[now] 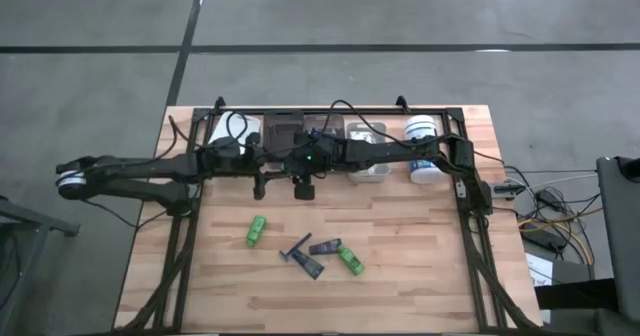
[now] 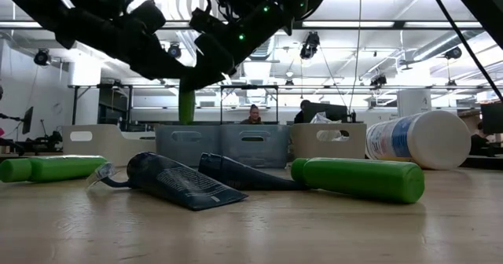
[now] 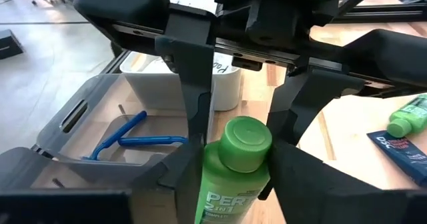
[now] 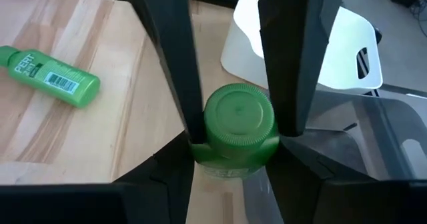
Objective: Pick & Place Travel size toiletries
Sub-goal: Put the top right shampoo into the left black bin
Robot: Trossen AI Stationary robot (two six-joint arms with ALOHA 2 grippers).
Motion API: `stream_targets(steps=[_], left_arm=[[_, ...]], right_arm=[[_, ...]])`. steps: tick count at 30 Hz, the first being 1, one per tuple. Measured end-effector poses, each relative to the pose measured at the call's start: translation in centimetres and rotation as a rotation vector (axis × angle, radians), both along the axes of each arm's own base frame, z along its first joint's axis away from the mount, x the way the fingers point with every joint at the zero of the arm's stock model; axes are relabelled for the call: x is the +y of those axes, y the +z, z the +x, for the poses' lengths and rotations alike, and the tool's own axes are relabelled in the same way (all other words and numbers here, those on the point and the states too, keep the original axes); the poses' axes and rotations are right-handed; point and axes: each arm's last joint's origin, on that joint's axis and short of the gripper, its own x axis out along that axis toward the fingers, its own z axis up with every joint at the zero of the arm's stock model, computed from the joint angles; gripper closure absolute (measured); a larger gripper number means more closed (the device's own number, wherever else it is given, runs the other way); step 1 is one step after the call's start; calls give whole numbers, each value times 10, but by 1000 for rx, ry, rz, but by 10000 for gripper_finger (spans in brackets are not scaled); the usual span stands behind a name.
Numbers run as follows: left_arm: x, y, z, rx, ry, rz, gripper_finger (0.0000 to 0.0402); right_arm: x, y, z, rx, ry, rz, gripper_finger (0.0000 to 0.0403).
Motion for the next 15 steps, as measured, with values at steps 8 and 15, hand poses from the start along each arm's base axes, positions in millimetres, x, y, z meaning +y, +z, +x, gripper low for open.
stream_targets(steps=[8, 15], left_arm=[[1, -4, 5, 4, -5, -12, 299], [1, -4, 5, -6, -1, -24, 300]], right_arm=[[0, -2, -1, 18, -4, 8, 246], [-1, -3, -2, 24, -11, 12, 227]])
